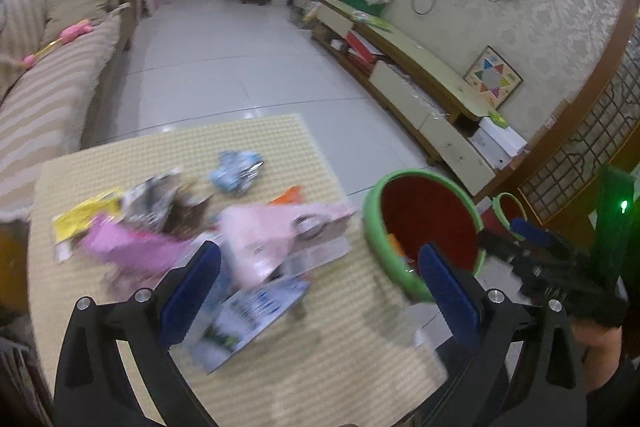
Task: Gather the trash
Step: 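Move both open grippers back over the table, then grasp the purple snack bag with the left gripper while the right gripper grasps the pink milk carton, then lift the purple bag with the left gripper while the right gripper lifts the pink carton, then open both grippers over the bin to drop the bag and carton, then move both open grippers back over the table, then grasp the yellow packet with the left gripper while the right gripper grasps the orange bag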
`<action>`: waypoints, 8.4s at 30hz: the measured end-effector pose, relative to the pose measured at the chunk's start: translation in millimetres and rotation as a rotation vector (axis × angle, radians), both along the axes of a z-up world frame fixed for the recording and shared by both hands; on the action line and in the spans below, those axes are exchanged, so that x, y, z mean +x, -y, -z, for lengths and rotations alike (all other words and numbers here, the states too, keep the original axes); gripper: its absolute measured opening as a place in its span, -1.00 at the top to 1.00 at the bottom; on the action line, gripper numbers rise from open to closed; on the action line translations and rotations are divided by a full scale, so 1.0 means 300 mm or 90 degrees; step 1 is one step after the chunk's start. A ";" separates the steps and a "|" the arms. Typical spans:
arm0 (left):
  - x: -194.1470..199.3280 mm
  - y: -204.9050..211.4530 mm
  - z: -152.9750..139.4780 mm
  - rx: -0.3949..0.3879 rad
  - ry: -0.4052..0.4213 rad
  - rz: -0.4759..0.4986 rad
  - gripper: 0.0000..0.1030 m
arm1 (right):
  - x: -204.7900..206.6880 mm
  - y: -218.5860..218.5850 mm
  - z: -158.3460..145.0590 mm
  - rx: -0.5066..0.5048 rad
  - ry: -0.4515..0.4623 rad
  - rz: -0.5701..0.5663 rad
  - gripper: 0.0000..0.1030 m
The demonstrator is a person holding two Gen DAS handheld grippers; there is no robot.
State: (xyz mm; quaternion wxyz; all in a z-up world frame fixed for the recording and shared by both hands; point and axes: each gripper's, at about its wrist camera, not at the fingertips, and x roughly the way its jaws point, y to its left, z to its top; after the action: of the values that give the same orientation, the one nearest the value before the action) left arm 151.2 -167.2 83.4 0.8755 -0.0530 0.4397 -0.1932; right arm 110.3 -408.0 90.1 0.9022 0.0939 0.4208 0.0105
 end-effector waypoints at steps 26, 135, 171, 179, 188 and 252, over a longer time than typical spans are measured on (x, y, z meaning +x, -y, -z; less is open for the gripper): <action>-0.128 -0.663 -0.002 -0.004 0.009 -0.046 -0.84 | -0.024 -0.598 -0.095 -0.019 -0.042 -0.012 -0.90; 0.111 0.045 -0.107 -0.042 0.018 0.080 0.55 | 0.063 0.030 -0.157 -0.046 0.116 -0.022 -0.19; 0.134 0.656 0.017 0.024 -0.024 0.242 -0.68 | 0.131 0.330 -0.034 -0.018 0.056 0.138 -0.57; 0.134 0.554 -0.022 0.019 -0.014 0.203 -0.84 | 0.138 0.306 -0.038 -0.010 0.059 0.120 -0.89; 0.077 0.272 -0.043 0.011 -0.014 0.111 -0.84 | 0.162 0.144 -0.039 -0.018 0.063 0.035 -0.90; 0.488 -0.645 0.437 0.206 -0.079 -0.027 -0.79 | 0.517 -0.522 0.430 0.027 -0.154 -0.191 -0.75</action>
State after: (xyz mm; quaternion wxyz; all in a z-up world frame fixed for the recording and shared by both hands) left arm 297.7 26.5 -47.7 0.8475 0.0678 0.5173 -0.0977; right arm 265.4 -251.4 -38.9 0.8310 0.0496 0.5354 0.1423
